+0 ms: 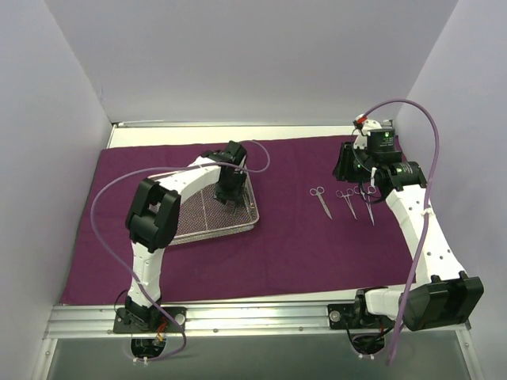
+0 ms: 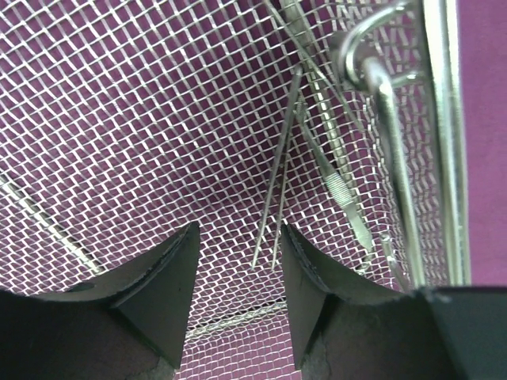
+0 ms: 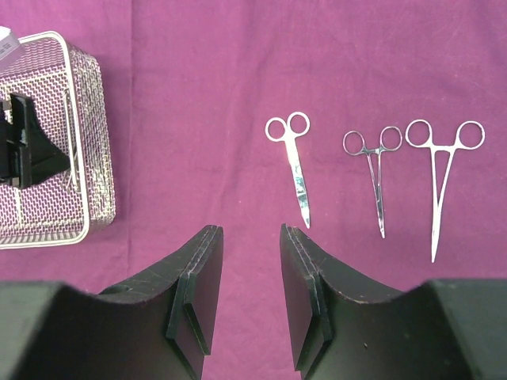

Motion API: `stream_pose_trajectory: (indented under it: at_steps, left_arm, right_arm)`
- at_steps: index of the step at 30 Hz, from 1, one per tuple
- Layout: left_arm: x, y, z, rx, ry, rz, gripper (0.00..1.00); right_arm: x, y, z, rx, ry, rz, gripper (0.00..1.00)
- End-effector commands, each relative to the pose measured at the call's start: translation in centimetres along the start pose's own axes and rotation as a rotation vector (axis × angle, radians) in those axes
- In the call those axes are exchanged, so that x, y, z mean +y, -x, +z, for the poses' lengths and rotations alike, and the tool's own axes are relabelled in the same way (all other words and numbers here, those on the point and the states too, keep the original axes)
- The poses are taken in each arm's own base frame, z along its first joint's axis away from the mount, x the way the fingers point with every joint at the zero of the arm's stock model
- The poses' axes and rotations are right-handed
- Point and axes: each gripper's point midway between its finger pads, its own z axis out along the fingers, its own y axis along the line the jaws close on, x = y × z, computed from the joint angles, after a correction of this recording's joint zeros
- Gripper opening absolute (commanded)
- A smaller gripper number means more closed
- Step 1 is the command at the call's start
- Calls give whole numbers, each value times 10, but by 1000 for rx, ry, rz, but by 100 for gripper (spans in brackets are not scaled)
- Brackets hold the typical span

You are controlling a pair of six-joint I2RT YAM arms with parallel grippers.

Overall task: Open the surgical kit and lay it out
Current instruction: Pick up the medical item from the container.

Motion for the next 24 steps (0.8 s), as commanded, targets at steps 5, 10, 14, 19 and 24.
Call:
stream_pose_trajectory:
  at_steps: [5,10,14,19,24]
  left_arm:
    - [-16,8,9,-19,-15,-1,56]
    - [-9,1,20,18,21,-6,45]
    - [-8,-4,26,39,22,6,28]
    - [-8,3,13,12,8,32,3]
    - [-2,17,-32,-16,-34,21,2]
  right_arm:
    - [4,-7,2,18,27,-11,35]
    - [4,-6,2,20,27,-11,35]
    - [4,-7,3,23,24,-11,35]
    - [2,-2,6,23,7,-9,35]
    - [9,11,9,14,21,-1,35]
